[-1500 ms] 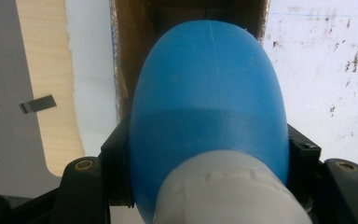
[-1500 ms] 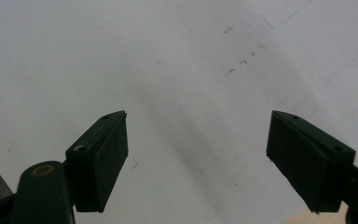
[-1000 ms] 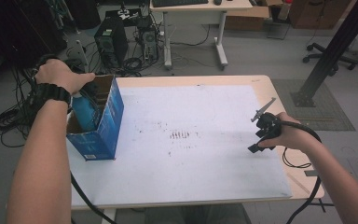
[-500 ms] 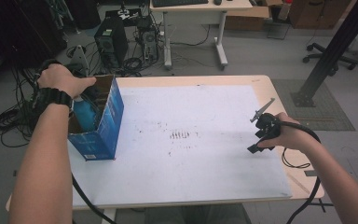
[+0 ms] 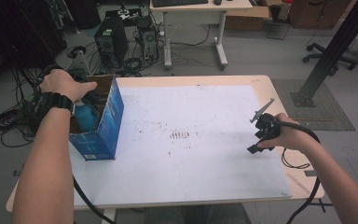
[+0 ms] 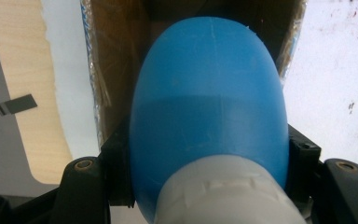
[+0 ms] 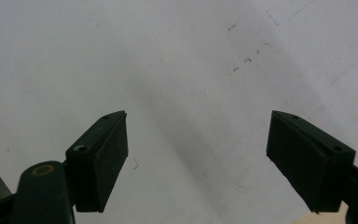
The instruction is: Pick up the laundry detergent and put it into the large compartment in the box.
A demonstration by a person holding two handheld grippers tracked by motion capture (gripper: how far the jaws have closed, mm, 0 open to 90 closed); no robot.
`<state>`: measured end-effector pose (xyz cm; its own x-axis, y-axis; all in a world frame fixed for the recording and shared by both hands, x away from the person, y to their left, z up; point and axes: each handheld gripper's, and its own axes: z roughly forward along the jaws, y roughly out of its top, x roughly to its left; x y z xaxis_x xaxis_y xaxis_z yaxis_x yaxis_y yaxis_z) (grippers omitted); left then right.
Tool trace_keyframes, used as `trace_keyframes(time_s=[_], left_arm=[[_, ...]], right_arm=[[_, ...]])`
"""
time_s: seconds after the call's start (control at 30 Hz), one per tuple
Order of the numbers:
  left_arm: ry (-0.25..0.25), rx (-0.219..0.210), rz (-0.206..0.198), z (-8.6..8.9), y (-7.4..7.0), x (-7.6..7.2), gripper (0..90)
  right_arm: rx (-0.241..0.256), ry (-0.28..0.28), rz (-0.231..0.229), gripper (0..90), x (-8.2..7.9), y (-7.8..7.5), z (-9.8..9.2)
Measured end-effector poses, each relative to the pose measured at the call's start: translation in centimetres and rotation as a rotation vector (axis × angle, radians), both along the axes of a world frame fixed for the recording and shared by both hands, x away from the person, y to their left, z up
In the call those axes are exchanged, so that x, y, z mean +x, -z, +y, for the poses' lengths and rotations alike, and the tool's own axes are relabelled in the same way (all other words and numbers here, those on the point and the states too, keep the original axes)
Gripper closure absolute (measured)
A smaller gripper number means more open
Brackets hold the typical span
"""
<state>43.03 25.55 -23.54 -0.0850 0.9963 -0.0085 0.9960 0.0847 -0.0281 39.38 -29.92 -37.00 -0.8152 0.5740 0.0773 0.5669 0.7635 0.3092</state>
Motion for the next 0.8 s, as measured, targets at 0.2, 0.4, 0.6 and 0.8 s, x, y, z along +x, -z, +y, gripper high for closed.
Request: trace_keyframes(time_s=[0.2,0.4,0.6,0.8], left_arm=[[0.003,0.002,0.003,0.0,0.6,0.1,37.4],[0.01,0.002,0.005,0.0,1.1,0.1,37.4],[0.012,0.004,0.002,0.0,1.5,0.2,37.4],[0.02,0.008,0.003,0.2,2.0,0.2,37.4]], right_arm=[[0.0,0.0,0.001,20.8,0.0,0.1,-0.1],[-0.001,0.001,0.003,20.8,0.0,0.2,-0.2],[-0.001,0.001,0.003,20.8,-0.1,0.2,-0.2],[-0.002,0.003,0.006,20.7,-0.1,0.3,-0.2]])
